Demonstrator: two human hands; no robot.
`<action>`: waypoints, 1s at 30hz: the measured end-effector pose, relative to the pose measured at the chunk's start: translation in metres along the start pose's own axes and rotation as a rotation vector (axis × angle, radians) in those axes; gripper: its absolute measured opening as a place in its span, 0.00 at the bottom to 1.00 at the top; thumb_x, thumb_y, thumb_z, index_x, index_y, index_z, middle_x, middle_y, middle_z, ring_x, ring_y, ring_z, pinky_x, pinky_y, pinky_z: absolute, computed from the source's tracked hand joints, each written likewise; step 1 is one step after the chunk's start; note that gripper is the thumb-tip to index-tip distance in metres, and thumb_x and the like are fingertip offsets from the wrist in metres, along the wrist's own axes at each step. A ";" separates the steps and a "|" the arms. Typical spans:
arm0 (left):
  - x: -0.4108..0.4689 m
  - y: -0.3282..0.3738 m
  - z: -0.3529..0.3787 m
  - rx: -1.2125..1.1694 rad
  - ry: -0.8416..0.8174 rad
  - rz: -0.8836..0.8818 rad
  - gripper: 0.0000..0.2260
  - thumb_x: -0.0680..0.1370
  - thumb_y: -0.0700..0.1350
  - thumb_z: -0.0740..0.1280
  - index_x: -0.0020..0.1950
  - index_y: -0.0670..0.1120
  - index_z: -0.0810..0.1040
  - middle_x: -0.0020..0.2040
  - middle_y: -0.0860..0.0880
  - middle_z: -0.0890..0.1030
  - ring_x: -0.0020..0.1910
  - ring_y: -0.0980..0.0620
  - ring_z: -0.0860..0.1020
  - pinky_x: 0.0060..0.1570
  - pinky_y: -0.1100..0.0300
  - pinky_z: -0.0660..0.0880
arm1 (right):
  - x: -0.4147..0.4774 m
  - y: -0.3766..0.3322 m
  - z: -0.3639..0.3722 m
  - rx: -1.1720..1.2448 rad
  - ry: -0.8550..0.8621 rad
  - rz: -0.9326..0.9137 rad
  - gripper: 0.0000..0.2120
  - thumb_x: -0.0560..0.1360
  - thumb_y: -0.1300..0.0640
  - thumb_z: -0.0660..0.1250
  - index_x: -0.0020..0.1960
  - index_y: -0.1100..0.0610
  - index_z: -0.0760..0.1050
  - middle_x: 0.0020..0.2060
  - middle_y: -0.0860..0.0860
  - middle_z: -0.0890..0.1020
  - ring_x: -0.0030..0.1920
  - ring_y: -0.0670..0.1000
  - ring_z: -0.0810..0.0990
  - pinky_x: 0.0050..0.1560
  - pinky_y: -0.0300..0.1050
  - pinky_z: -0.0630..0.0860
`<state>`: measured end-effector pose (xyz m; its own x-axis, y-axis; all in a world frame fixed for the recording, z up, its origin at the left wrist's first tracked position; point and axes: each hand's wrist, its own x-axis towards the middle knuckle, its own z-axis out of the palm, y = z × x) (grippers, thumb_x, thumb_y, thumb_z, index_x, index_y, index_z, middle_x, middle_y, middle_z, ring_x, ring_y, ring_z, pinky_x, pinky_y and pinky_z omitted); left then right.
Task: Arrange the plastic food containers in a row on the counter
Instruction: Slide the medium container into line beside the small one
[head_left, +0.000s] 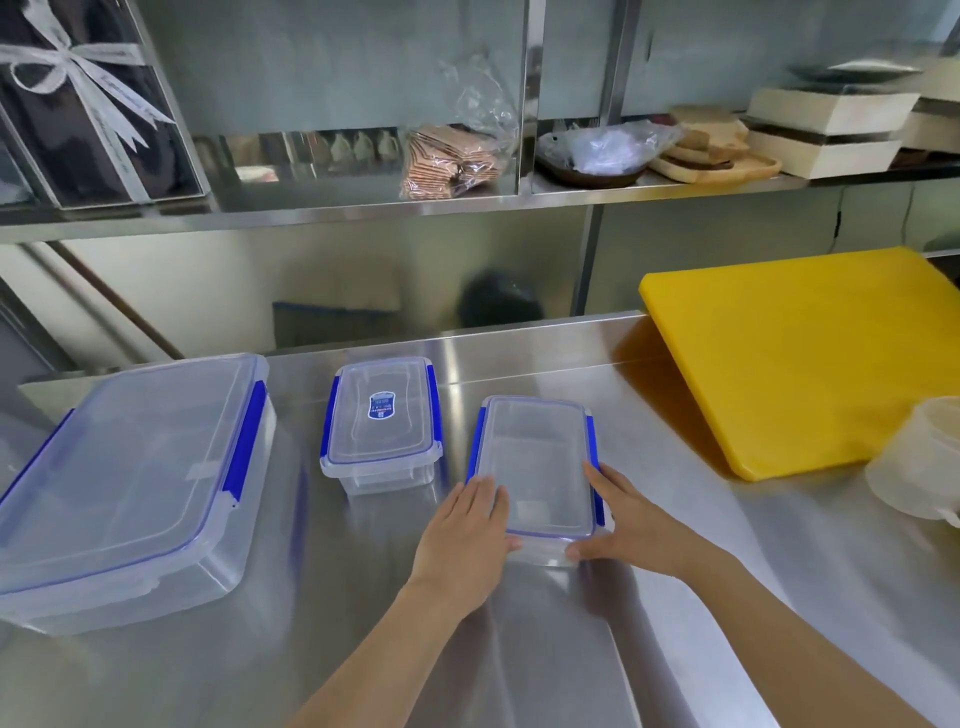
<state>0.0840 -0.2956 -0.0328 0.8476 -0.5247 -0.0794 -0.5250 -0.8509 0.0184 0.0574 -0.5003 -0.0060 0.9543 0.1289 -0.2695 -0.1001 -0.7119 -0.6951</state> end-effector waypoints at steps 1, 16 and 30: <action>0.010 -0.004 0.002 0.012 -0.009 -0.006 0.24 0.72 0.56 0.56 0.52 0.41 0.83 0.52 0.43 0.85 0.52 0.46 0.83 0.51 0.51 0.79 | 0.011 0.002 -0.004 -0.004 0.005 0.001 0.48 0.68 0.51 0.75 0.75 0.46 0.44 0.72 0.46 0.57 0.62 0.42 0.61 0.66 0.43 0.68; 0.104 -0.037 -0.003 -0.152 0.038 -0.089 0.27 0.81 0.55 0.51 0.76 0.45 0.49 0.79 0.47 0.49 0.77 0.49 0.46 0.74 0.57 0.46 | 0.121 0.033 -0.024 0.324 0.079 -0.022 0.40 0.69 0.60 0.74 0.73 0.46 0.57 0.56 0.37 0.71 0.57 0.43 0.74 0.54 0.39 0.75; 0.112 -0.010 -0.002 -1.133 0.220 -0.698 0.19 0.76 0.52 0.65 0.65 0.48 0.69 0.62 0.47 0.78 0.60 0.46 0.76 0.59 0.51 0.74 | 0.122 0.020 0.003 0.624 0.301 -0.116 0.23 0.72 0.55 0.69 0.61 0.38 0.64 0.53 0.33 0.76 0.56 0.41 0.77 0.46 0.31 0.79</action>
<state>0.1838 -0.3461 -0.0403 0.9602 0.1204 -0.2519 0.2791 -0.4368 0.8551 0.1705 -0.4968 -0.0548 0.9961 -0.0805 -0.0374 -0.0502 -0.1643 -0.9851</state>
